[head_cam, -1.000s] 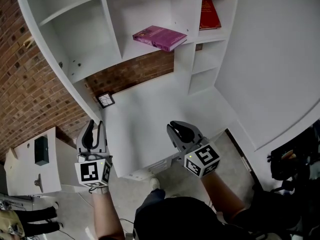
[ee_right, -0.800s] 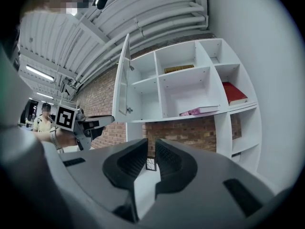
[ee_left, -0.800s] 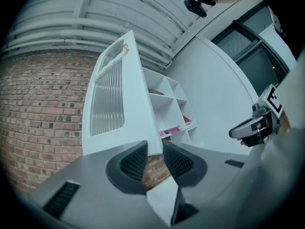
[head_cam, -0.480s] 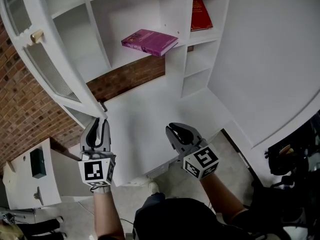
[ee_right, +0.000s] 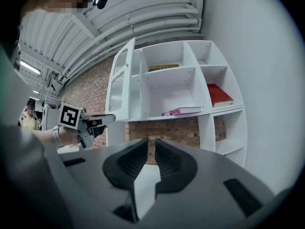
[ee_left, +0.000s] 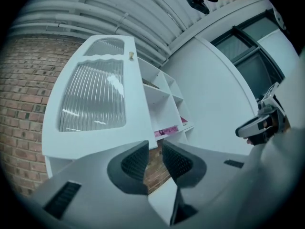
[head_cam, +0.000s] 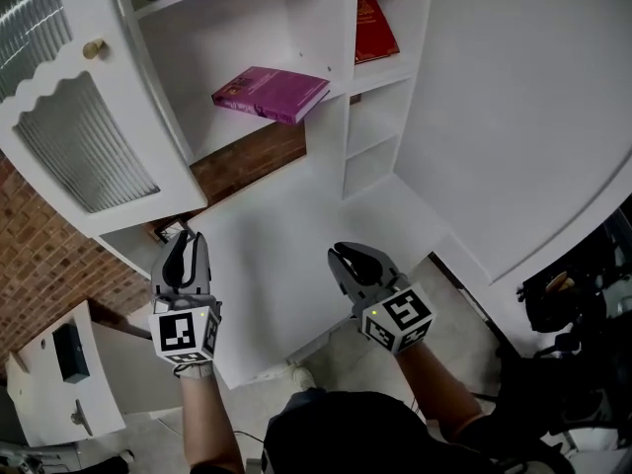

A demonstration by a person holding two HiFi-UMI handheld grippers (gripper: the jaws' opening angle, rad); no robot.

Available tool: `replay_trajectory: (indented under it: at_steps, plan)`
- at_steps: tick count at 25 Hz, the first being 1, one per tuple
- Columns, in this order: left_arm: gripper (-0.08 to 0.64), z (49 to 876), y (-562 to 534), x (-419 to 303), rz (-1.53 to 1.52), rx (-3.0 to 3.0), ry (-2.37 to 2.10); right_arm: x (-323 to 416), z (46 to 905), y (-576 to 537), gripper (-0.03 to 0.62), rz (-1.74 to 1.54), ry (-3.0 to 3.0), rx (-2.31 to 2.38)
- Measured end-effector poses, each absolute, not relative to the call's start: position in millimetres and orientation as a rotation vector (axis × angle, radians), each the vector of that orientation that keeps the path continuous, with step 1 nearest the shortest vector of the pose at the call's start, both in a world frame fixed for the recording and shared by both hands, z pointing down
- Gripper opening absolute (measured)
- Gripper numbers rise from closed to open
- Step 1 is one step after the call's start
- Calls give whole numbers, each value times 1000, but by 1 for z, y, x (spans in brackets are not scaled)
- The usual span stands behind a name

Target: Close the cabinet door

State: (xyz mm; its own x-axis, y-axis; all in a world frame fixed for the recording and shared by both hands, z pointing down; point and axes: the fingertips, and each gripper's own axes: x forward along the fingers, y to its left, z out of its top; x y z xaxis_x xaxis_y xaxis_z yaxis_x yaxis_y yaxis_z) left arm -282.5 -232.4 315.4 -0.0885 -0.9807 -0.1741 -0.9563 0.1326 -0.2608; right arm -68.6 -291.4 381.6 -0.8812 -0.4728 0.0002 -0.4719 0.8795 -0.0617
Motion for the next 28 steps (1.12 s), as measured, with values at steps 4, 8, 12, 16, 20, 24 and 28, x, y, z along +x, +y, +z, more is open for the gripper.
replay_trajectory:
  at_steps: [4, 8, 12, 16, 20, 24, 28]
  plan:
    - [91, 318, -247, -299, -84, -1895, 2146, -71, 381, -302, 51, -87, 3022, -802]
    - [77, 325, -263, -313, -71, -1906, 2190, -75, 382, -316, 51, -92, 3018, -837]
    - [50, 326, -275, -325, -34, -1899, 2194, -81, 385, -327, 51, -99, 3016, -866]
    - [34, 326, -281, -332, -24, -1908, 2171, -89, 386, -332, 51, -99, 3012, -887]
    - [25, 326, -286, -339, -10, -1921, 2144, -99, 387, -333, 51, -84, 3005, -909]
    - [15, 325, -290, -346, 11, -1933, 2114, -107, 388, -336, 51, -75, 3001, -935]
    - [11, 325, -295, -353, 31, -1945, 2080, -116, 389, -339, 51, -67, 2989, -964]
